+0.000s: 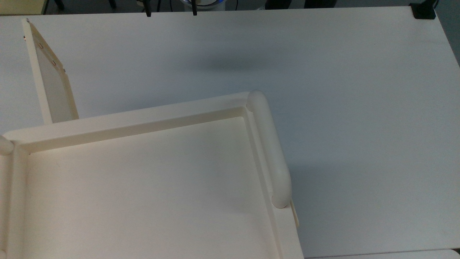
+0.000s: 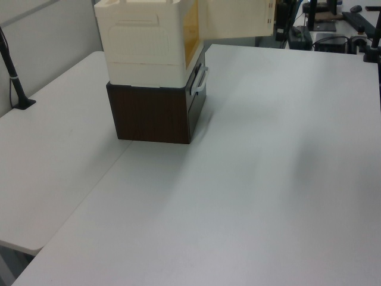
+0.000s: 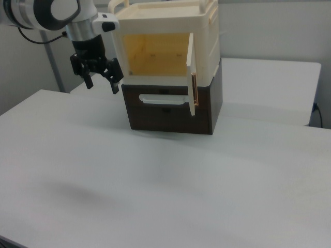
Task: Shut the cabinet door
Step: 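Move the gripper toward the inside edge of the open cream door, then push the cream door with the gripper, swinging it toward the cabinet front, then keep pushing the door until it sits flush against the cabinet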
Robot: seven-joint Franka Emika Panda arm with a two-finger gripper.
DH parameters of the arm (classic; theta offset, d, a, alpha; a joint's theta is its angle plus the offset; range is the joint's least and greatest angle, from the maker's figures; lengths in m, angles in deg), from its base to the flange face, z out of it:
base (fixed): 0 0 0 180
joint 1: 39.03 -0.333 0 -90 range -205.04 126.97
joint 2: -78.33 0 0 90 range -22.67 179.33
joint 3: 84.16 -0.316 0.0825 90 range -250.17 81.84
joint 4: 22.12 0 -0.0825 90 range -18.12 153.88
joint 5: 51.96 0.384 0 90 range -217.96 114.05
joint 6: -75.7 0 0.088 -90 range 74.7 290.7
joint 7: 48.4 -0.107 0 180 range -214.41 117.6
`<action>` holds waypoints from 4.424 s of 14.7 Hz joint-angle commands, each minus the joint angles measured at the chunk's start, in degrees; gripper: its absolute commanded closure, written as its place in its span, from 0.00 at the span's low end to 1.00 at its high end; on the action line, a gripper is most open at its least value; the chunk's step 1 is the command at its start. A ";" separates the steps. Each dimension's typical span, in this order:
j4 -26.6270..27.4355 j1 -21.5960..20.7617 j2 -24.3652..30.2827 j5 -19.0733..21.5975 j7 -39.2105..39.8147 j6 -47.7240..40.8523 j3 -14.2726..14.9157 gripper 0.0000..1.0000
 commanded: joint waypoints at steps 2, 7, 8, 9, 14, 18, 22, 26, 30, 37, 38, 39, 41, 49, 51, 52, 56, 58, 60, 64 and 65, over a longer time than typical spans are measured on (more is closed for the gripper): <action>-2.17 3.36 1.12 -0.05 3.90 0.18 0.86 0.45; -2.17 6.09 2.17 6.97 2.06 7.03 4.89 1.00; -2.17 6.26 2.17 7.50 1.01 9.31 6.03 1.00; -2.17 6.44 2.17 8.03 -0.31 11.85 6.66 1.00; -2.00 7.32 1.21 9.08 -4.97 24.25 9.47 1.00; -1.91 7.32 -0.89 14.61 -5.24 31.46 11.67 1.00; -1.82 8.81 -3.71 15.59 -5.24 37.44 11.67 1.00; -2.00 10.04 -5.47 15.42 -4.89 38.68 11.85 1.00; -2.00 10.57 -6.00 14.80 -4.36 39.04 12.90 1.00; -1.64 9.78 -9.60 14.36 -4.98 38.95 12.11 1.00; -1.64 9.61 -9.60 14.45 -4.98 38.86 11.94 1.00; -1.64 9.17 -9.60 14.62 -5.06 38.43 11.41 1.00; -1.64 8.64 -9.51 14.63 -5.76 37.98 9.48 1.00; -2.08 8.46 -9.51 14.19 -10.24 38.25 4.03 1.00; -2.08 8.20 -9.86 14.27 -11.39 38.60 3.50 1.00; -2.17 7.24 -10.30 14.45 -11.83 38.68 3.50 1.00; -3.92 5.21 -11.09 14.97 -14.29 38.95 3.41 1.00; -6.38 5.21 -13.02 15.94 -14.38 39.73 2.62 1.00; -7.09 5.21 -14.87 17.87 -15.34 44.02 1.74 1.00; -9.28 3.98 -19.87 18.40 -20.69 54.13 1.39 1.00; -10.86 3.89 -21.54 18.40 -22.45 56.16 1.39 1.00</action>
